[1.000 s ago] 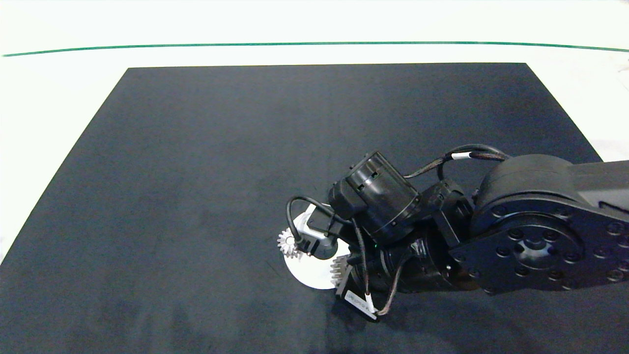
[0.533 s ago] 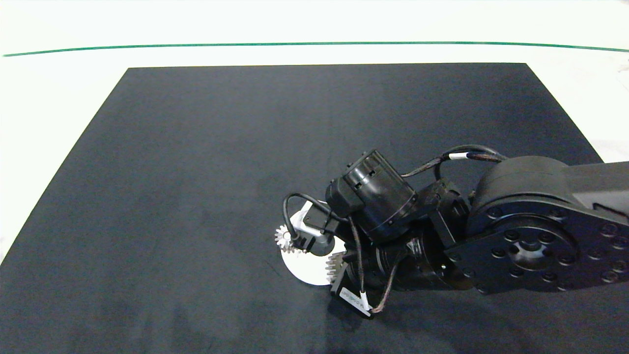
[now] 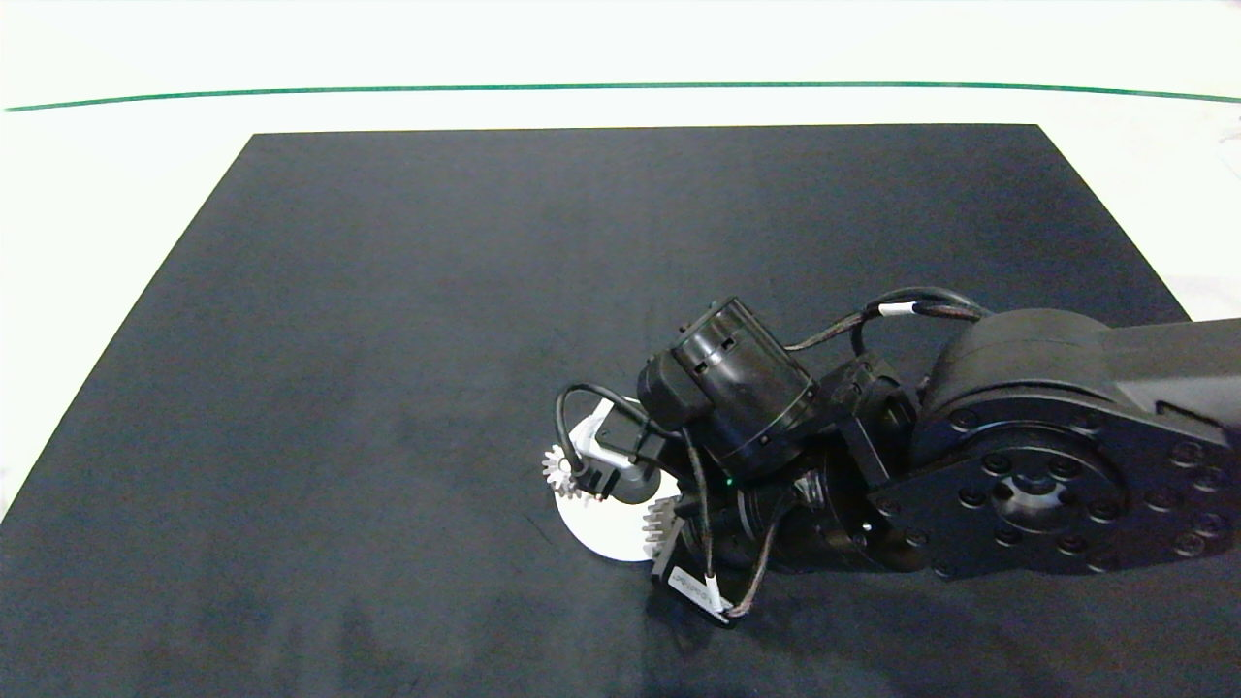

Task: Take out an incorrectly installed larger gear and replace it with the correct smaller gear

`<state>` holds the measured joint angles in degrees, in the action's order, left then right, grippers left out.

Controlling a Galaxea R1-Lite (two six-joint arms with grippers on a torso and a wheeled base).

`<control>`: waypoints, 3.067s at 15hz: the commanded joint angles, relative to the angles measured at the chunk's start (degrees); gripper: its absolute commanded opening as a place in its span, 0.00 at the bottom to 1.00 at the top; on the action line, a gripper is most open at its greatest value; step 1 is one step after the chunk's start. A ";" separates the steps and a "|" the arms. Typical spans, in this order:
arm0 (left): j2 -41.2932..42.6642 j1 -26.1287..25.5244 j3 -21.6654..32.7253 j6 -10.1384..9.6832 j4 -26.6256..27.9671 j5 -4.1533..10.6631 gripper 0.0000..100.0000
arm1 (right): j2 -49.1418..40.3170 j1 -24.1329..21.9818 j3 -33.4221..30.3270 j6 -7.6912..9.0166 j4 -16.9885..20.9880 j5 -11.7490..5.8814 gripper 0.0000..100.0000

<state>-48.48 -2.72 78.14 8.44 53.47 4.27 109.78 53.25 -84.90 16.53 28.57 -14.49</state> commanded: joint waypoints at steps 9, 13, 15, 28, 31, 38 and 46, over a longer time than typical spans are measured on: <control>-0.03 -0.01 -0.09 0.09 0.32 0.04 1.00 | 2.11 -0.07 -11.08 3.60 12.82 -0.53 0.31; -0.03 -0.01 -0.09 0.09 0.32 0.04 1.00 | 4.75 -0.07 -15.74 4.74 17.22 -0.53 0.31; -0.03 -0.01 -0.09 0.09 0.32 0.04 1.00 | 5.36 0.01 -16.88 4.74 19.24 -0.53 0.31; -0.03 -0.09 -0.09 0.09 0.32 0.04 1.00 | 9.05 -0.07 -19.26 4.83 19.33 -0.62 0.31; -0.03 -0.09 -0.09 0.09 0.32 0.04 1.00 | 8.79 0.01 -19.34 4.91 19.33 -0.62 0.31; -0.03 -0.09 -0.18 0.09 0.41 0.04 1.00 | 6.68 0.80 -19.43 4.39 18.89 -0.36 0.31; -0.03 -0.09 -0.18 0.09 0.32 0.04 1.00 | 7.56 2.30 -18.82 1.93 15.02 -0.36 0.31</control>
<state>-48.48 -2.80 77.97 8.48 53.53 4.27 117.29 55.50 -103.86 18.35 43.30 -14.69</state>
